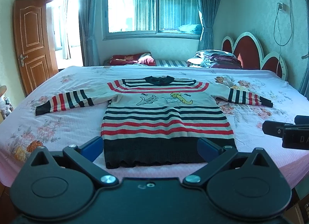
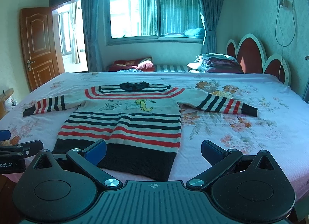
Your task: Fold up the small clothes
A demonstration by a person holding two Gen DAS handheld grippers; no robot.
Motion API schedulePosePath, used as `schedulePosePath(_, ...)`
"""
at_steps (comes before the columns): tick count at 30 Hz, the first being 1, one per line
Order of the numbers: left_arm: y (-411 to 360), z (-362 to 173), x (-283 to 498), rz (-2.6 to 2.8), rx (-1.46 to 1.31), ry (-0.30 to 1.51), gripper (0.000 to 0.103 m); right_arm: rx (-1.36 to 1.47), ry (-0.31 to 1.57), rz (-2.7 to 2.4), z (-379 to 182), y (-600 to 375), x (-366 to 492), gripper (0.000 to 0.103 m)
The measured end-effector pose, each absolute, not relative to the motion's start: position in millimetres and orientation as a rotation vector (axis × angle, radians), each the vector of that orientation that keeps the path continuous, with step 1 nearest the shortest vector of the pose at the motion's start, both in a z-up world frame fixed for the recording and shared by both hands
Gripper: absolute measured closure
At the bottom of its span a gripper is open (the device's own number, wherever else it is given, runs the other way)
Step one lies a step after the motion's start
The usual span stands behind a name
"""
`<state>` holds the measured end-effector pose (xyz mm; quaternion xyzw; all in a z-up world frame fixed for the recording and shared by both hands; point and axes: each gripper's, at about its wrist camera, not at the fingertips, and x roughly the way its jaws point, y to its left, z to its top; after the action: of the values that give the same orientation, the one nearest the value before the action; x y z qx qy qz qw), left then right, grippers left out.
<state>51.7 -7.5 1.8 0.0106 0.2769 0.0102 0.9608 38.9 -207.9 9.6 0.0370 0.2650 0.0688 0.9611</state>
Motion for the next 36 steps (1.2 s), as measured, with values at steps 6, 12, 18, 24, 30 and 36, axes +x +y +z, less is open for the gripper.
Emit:
schedulePosePath(6,-1.1,-1.0,88.9,-0.001,0.010,0.554,0.000,0.072,0.528,0.119,9.8,-206.0,72.5,0.000)
schedulePosePath(12,1.9,6.0,128.1,-0.056,0.016,0.564,0.000,0.073,0.538,0.080,17.0,-206.3,106.2,0.000)
schedulePosePath(18,-0.3,4.1,171.8,-0.115,0.018,0.562,0.000,0.131,0.536,0.001,13.4,-219.1,142.8,0.000)
schedulePosePath(24,-4.0,-14.5,209.3,-0.154,0.037,0.610,0.000,0.143,0.551,-0.080,4.1,-232.4,167.9,0.000)
schedulePosePath(30,-21.4,-29.2,247.1,-0.188,0.011,0.649,0.000,0.156,0.569,-0.141,-9.5,-262.8,195.7,0.000)
schedulePosePath(36,-55.9,-45.7,292.4,-0.217,0.094,0.626,0.000,0.221,0.578,-0.197,-34.7,-314.4,249.9,0.000)
